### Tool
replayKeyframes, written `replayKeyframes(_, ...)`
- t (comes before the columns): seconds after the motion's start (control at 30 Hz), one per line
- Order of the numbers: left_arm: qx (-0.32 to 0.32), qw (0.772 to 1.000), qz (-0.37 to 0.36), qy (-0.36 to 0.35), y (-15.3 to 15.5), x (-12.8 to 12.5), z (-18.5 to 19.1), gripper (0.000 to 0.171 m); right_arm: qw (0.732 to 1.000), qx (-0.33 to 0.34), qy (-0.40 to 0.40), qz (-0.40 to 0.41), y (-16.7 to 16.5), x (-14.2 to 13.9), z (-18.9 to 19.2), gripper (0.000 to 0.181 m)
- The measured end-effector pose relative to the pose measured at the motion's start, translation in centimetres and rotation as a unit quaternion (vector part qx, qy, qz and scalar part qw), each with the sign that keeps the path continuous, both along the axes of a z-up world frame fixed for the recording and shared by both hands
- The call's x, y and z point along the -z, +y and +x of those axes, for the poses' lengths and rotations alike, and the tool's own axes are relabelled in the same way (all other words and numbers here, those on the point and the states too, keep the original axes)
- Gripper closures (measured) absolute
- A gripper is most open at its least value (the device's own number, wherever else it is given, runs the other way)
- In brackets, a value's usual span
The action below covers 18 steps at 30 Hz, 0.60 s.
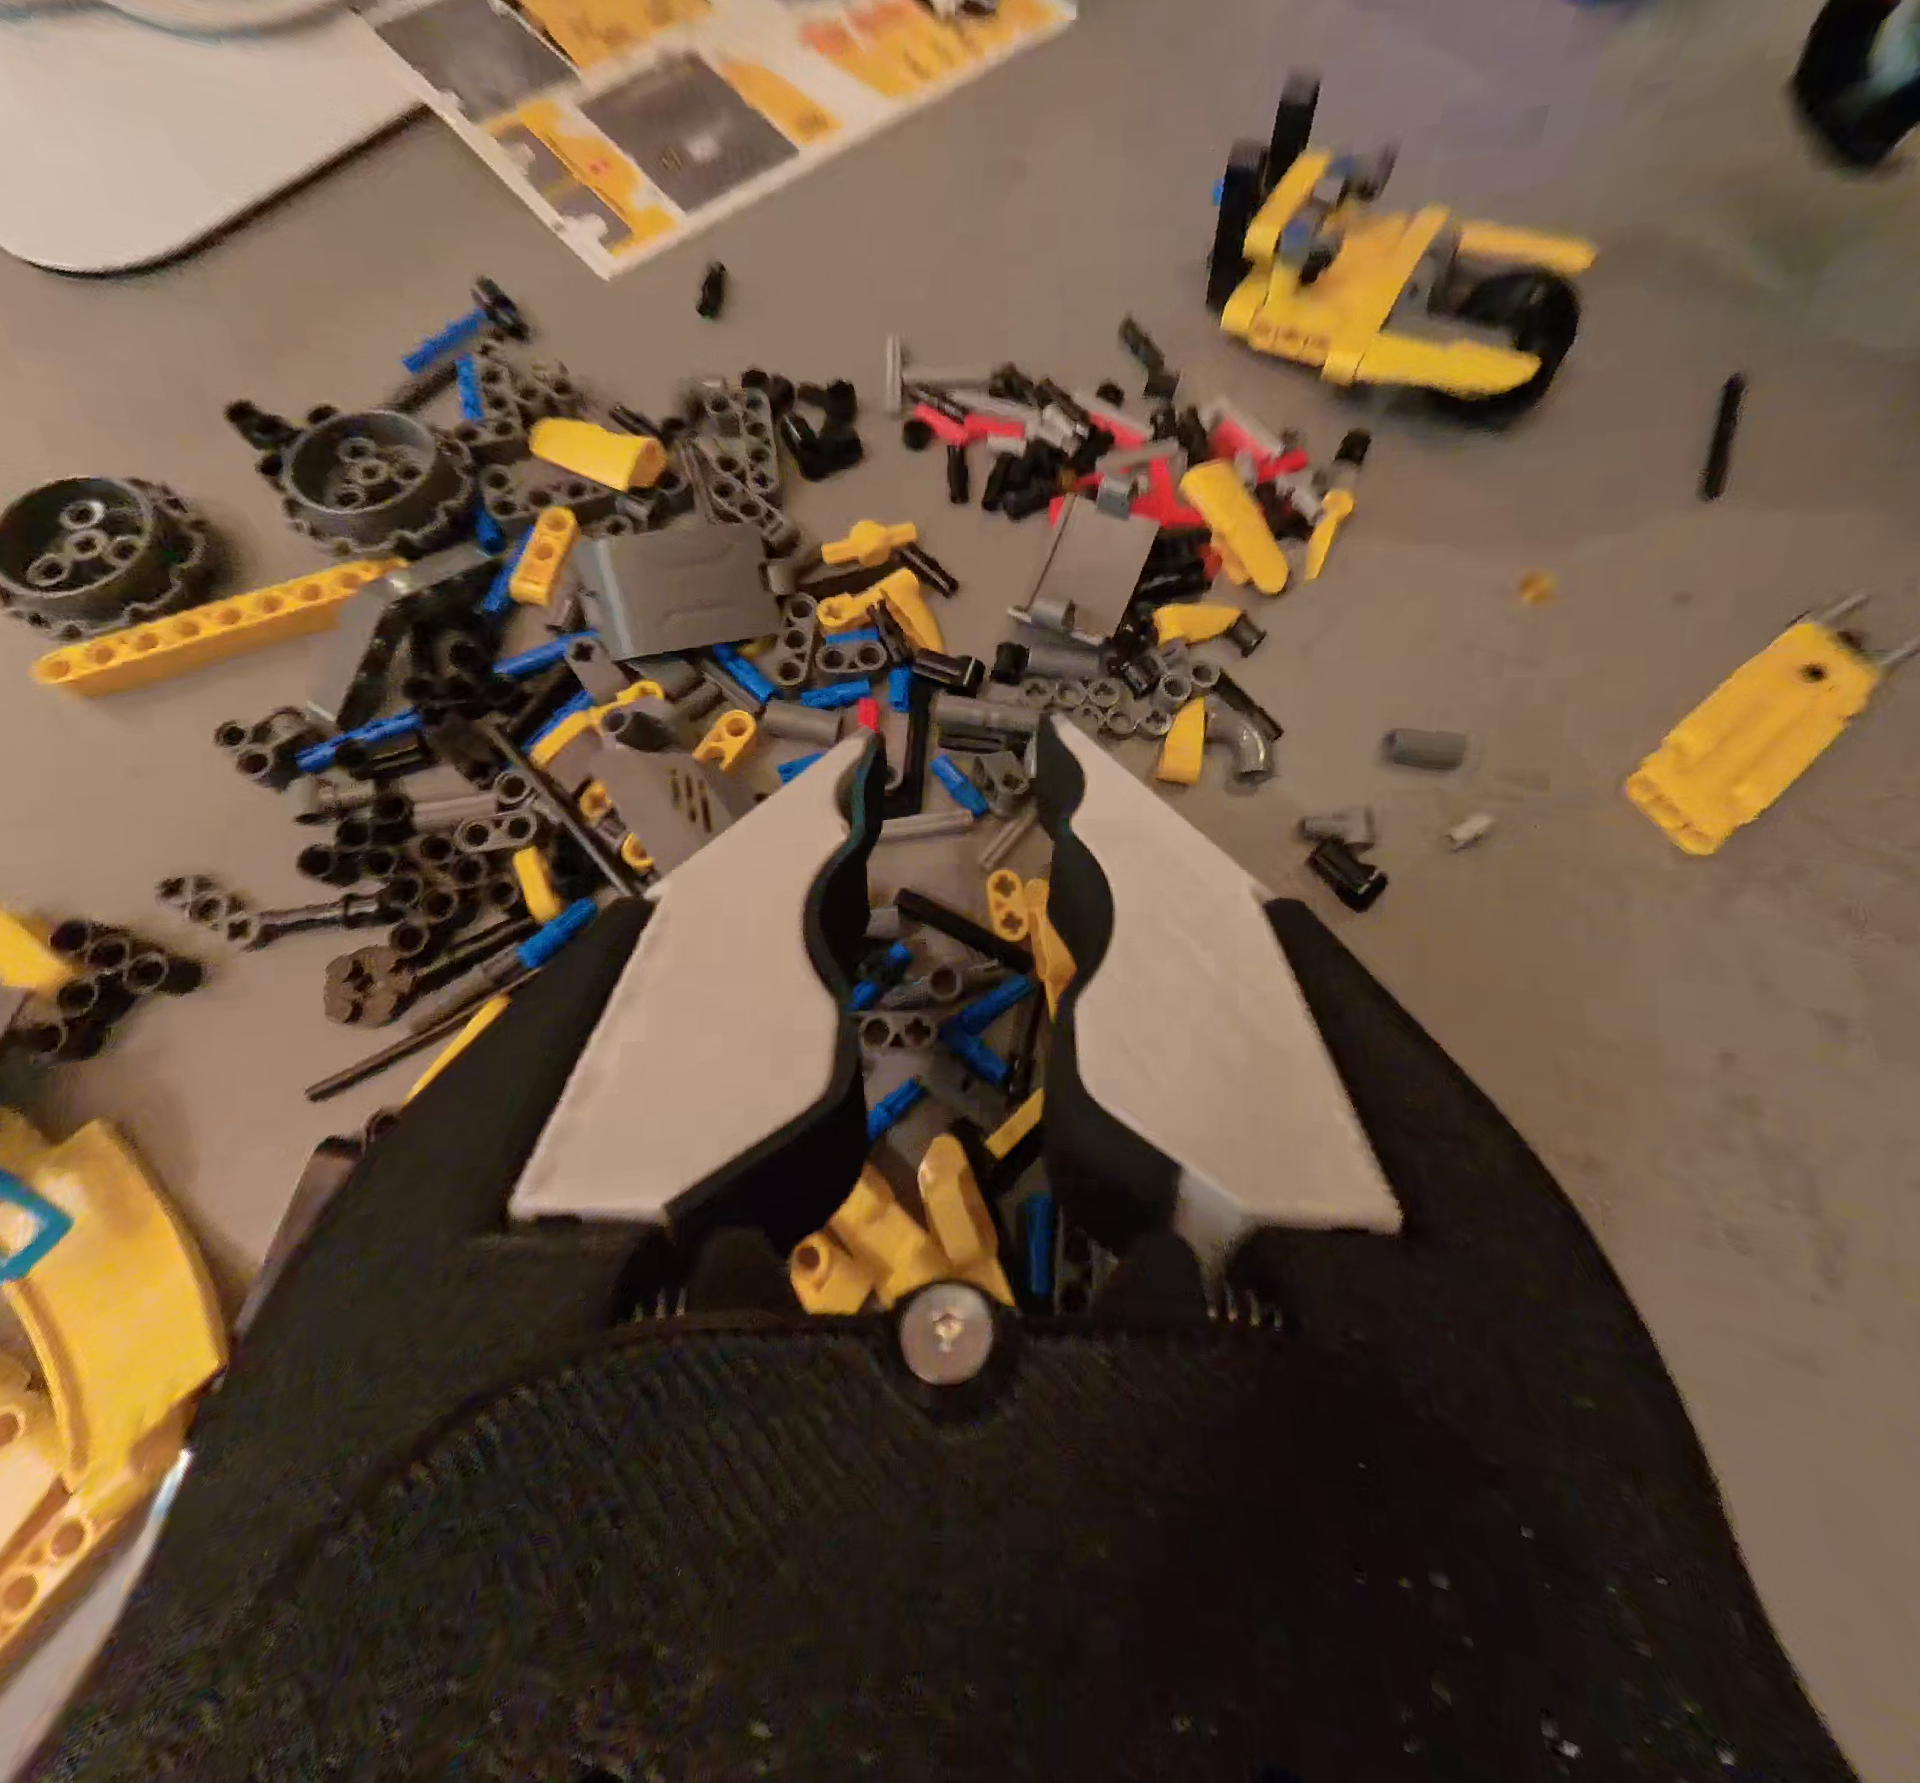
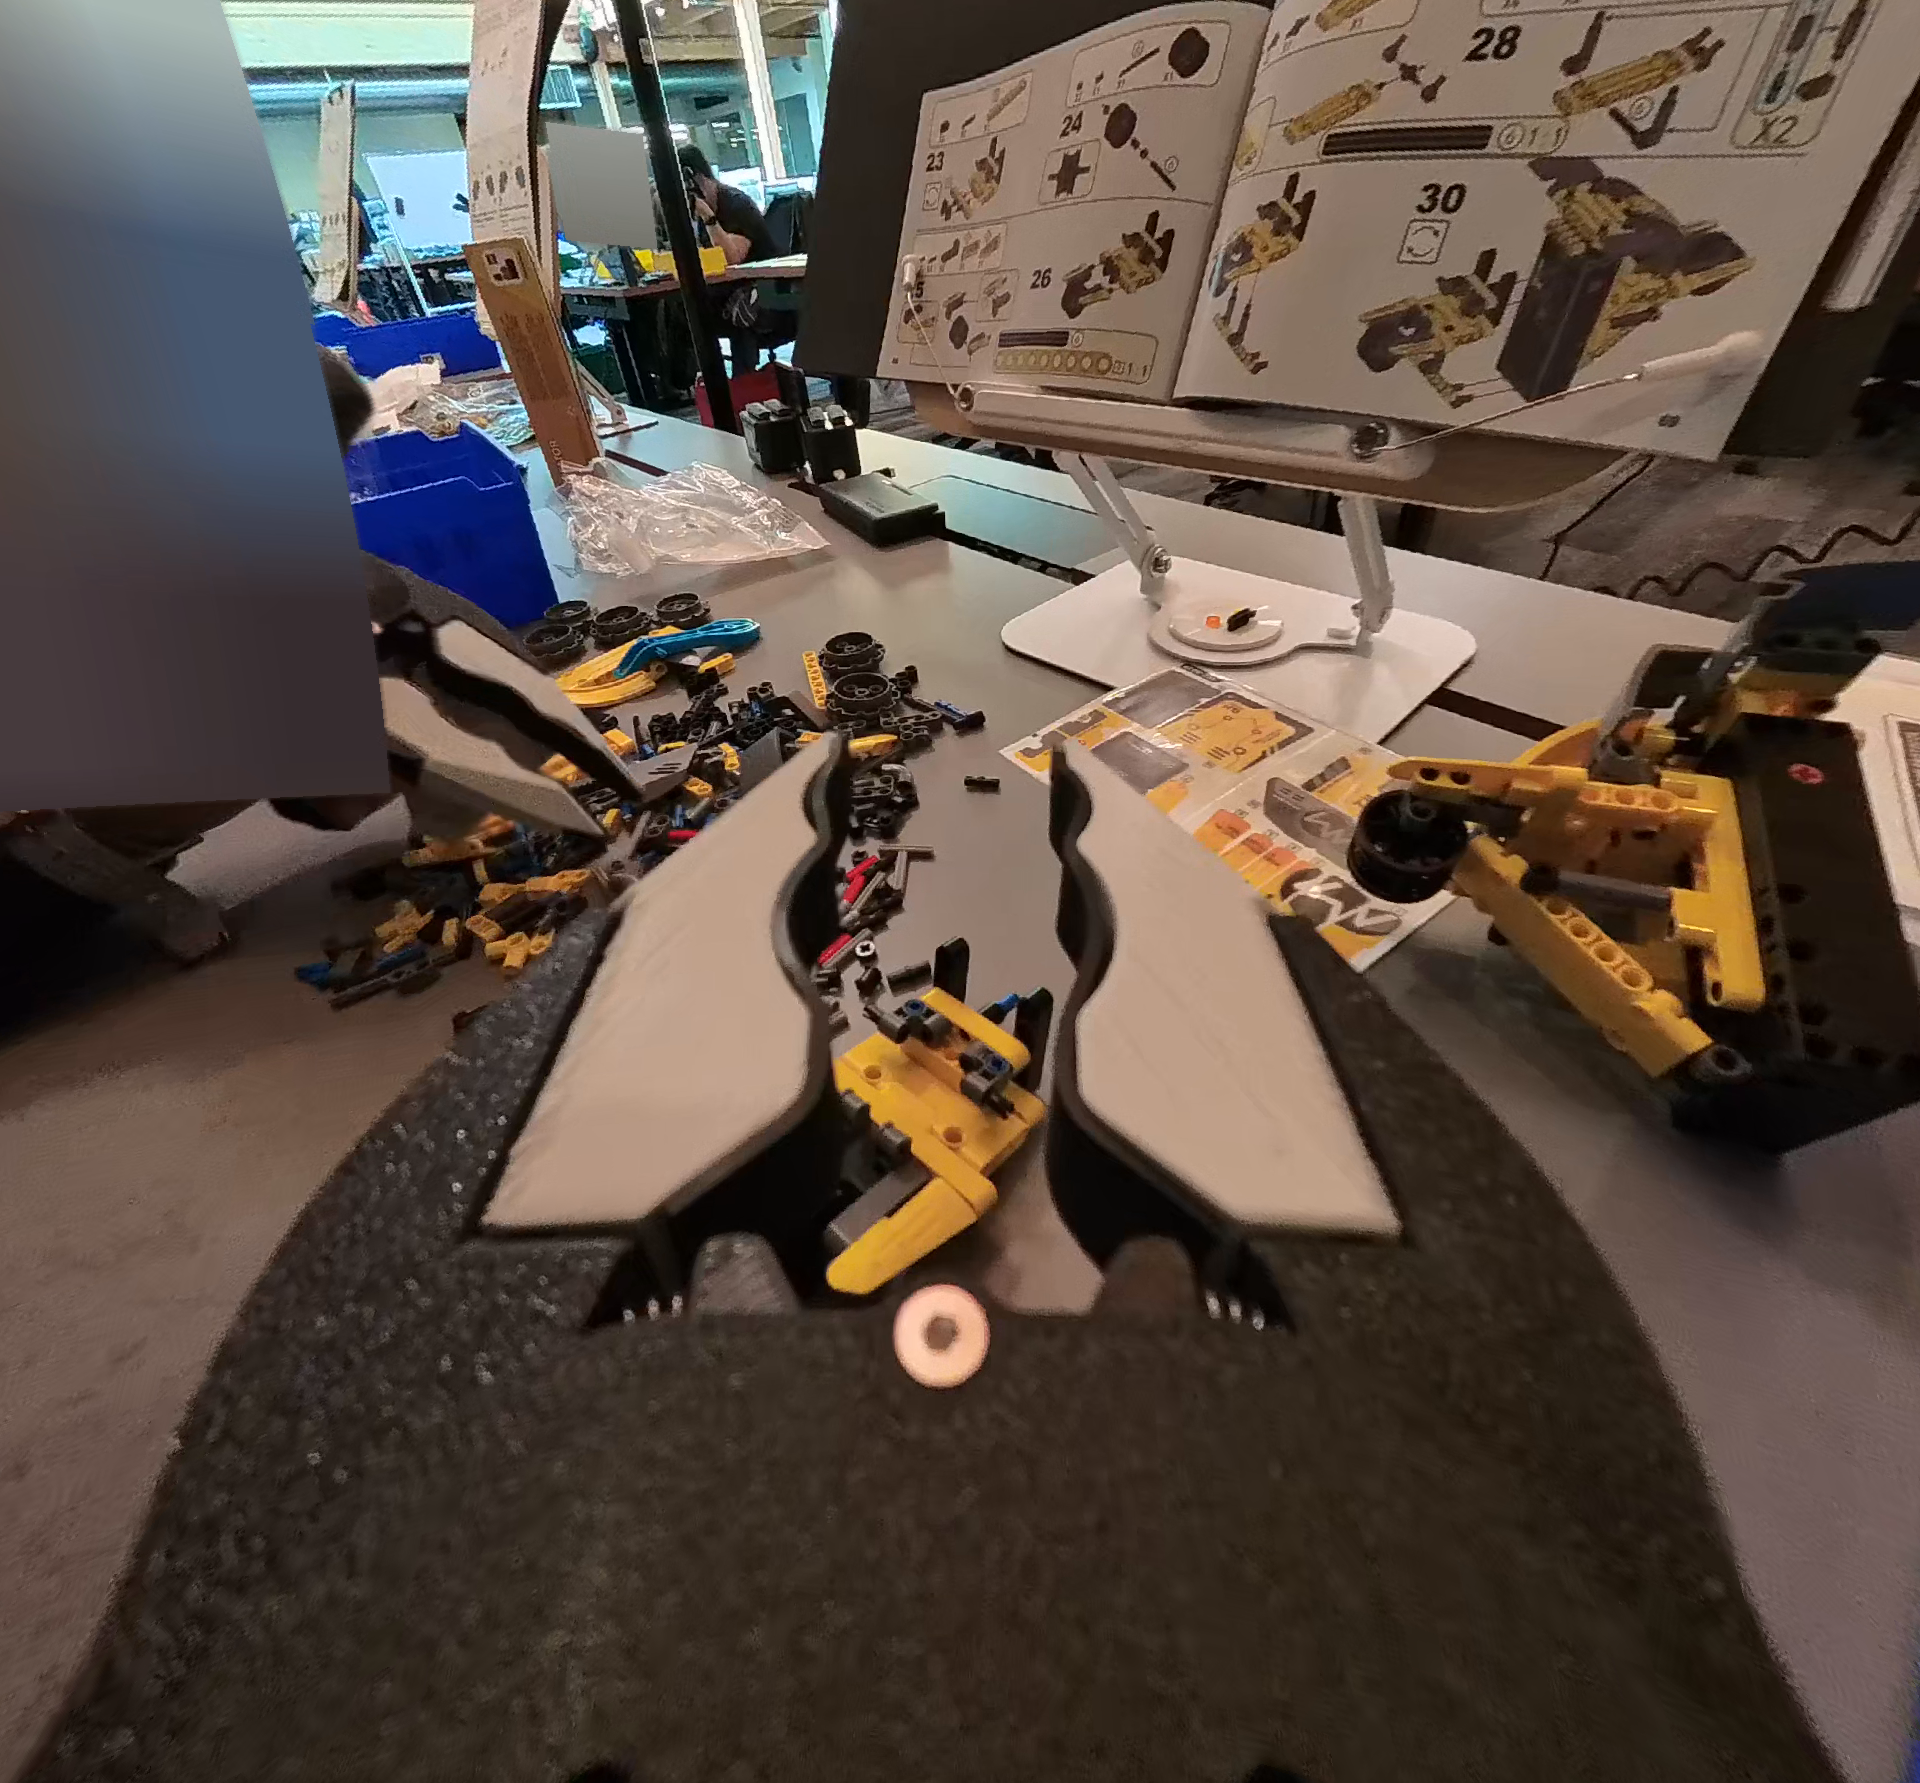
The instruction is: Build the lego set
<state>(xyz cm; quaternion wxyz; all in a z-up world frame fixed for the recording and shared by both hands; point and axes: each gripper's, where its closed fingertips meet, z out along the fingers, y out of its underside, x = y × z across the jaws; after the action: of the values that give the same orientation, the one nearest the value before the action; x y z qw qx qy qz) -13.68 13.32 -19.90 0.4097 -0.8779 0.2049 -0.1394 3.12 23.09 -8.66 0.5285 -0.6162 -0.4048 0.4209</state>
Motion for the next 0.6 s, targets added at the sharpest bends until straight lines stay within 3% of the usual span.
replayKeyframes(0.13, 0.017, 0.999, -0.016, 0.037, 0.5, 1.0, 0.9, 0.158, 1.0, -0.011, 0.003, -0.009, -0.3, 0.0, -0.2, 0.142)
replayKeyframes(0.6, 0.03, 0.997, -0.037, 0.053, 1.0, 2.1, 1.6, 0.156, 1.0, -0.018, 0.001, -0.004, -0.8, -0.2, -0.4, 0.14)
